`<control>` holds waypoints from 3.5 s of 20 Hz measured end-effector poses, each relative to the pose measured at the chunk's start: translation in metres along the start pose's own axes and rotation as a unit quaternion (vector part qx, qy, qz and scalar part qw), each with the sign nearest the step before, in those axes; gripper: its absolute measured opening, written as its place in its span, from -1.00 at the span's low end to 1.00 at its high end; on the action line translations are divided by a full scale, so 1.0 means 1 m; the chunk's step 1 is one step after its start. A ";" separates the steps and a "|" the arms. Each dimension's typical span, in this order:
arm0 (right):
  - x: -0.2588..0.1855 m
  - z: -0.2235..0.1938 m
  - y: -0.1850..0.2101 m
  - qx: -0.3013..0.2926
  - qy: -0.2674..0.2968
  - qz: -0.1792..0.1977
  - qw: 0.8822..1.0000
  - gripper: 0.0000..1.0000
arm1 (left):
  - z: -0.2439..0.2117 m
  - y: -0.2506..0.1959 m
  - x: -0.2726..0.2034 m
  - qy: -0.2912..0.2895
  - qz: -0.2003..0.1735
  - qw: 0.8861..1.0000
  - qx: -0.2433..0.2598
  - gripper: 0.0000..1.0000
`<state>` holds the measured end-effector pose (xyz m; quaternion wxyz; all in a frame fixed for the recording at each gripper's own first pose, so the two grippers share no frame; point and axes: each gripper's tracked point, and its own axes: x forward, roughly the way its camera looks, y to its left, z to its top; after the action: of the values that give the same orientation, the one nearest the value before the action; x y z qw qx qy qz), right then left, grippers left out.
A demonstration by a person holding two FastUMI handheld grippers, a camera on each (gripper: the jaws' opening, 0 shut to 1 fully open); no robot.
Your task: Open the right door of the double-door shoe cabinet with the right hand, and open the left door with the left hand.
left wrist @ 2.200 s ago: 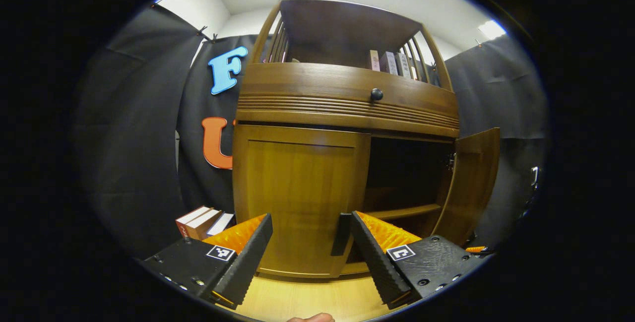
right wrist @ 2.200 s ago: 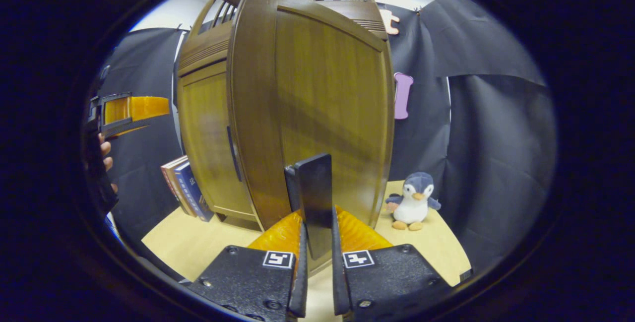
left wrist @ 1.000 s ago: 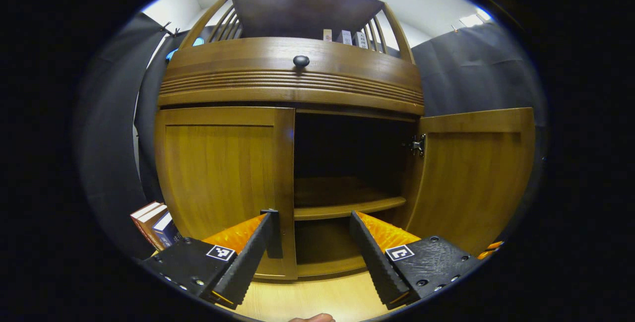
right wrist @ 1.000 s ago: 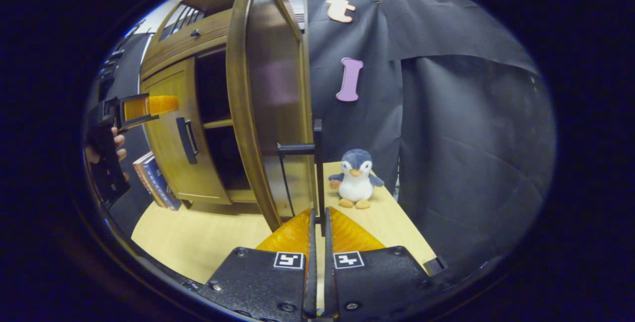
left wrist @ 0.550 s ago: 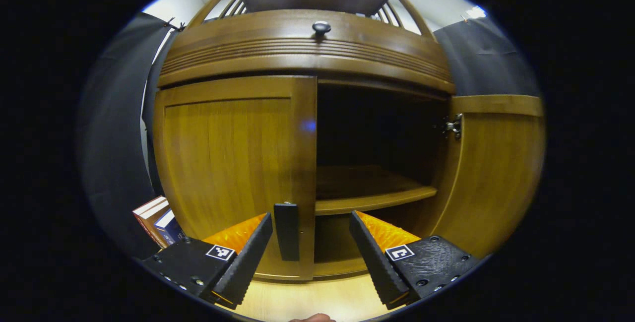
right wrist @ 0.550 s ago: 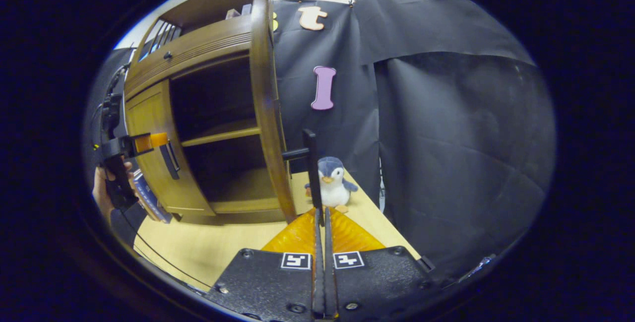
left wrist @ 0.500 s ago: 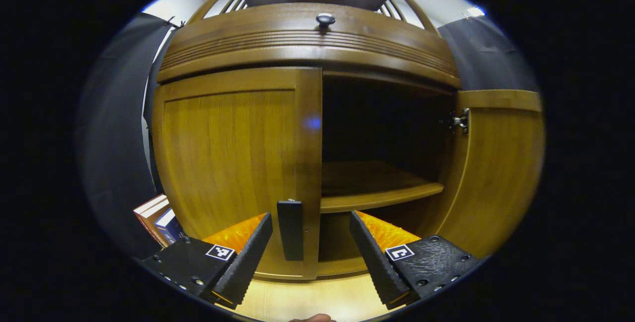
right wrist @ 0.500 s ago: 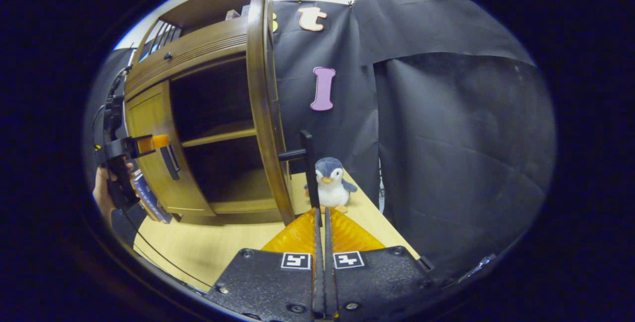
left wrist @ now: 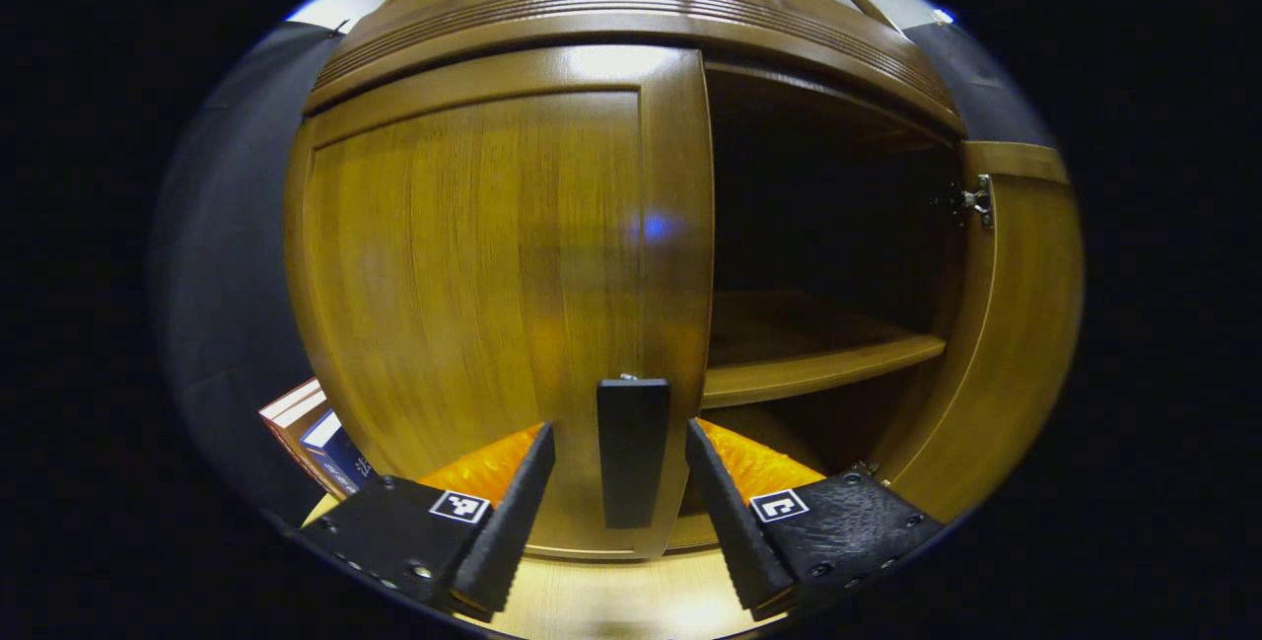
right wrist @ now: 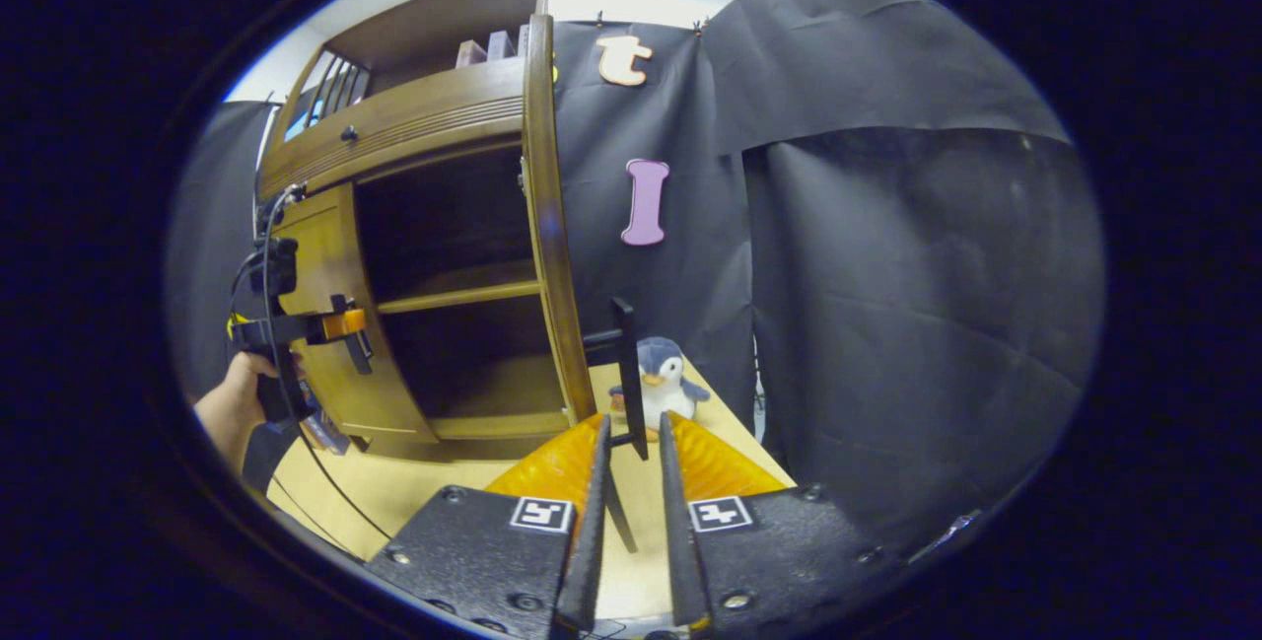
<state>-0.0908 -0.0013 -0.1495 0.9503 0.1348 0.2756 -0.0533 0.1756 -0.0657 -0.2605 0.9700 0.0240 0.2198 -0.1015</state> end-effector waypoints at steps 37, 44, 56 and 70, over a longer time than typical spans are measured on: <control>-0.001 0.015 0.095 -0.074 -0.052 0.132 0.987 0.00 | -0.025 0.011 -0.065 -0.033 -0.029 0.999 -0.004 -0.50; 0.005 0.012 0.102 -0.084 -0.047 0.136 0.986 0.11 | -0.032 0.026 -0.097 -0.032 -0.009 0.999 0.002 -0.50; 0.013 0.023 0.150 -0.097 -0.068 0.182 0.976 0.27 | -0.043 0.064 -0.146 -0.026 0.030 0.999 -0.016 -0.51; 0.020 0.025 0.212 -0.089 -0.076 0.212 0.970 0.73 | -0.059 0.143 -0.201 -0.012 0.102 0.994 -0.030 -0.51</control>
<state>-0.0243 0.1946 -0.0921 0.9663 0.1008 0.1712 0.1638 0.0028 0.1175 -0.2272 0.9781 0.0162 0.2076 0.0043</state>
